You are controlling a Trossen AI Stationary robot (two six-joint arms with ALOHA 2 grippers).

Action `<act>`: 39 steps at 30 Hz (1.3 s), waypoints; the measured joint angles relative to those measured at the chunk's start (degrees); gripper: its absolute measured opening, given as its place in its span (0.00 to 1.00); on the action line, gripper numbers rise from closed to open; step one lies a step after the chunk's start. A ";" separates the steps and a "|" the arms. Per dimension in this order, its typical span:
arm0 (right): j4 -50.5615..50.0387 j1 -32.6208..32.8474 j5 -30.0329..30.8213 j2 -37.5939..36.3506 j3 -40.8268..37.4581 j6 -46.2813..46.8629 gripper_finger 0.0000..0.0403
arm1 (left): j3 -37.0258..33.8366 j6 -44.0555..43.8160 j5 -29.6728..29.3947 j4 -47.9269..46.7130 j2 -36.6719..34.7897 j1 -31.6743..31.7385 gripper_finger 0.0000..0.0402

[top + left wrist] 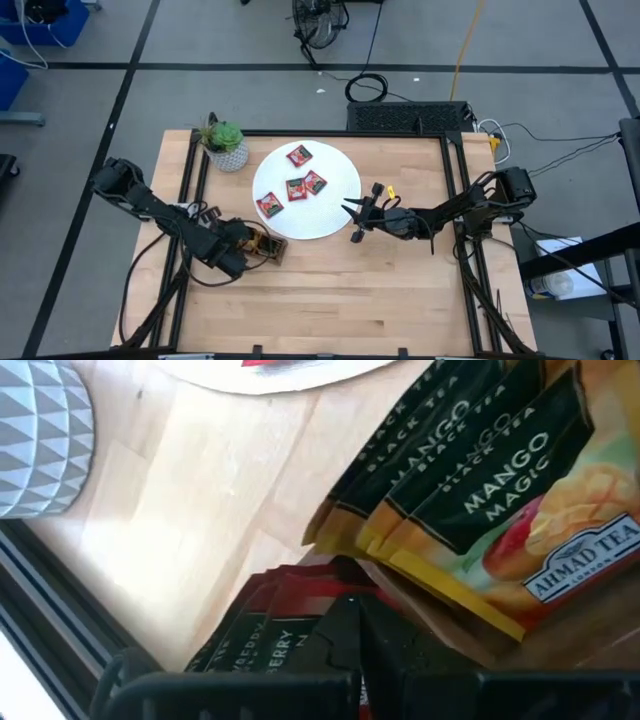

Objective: Pick & Place Tea
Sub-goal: Put the red tea bag into the left section of the wooden organizer

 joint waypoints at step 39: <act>-0.11 -4.64 -8.44 -0.04 0.13 7.57 0.23 | 6.73 50.64 -16.42 34.24 -34.09 0.11 0.07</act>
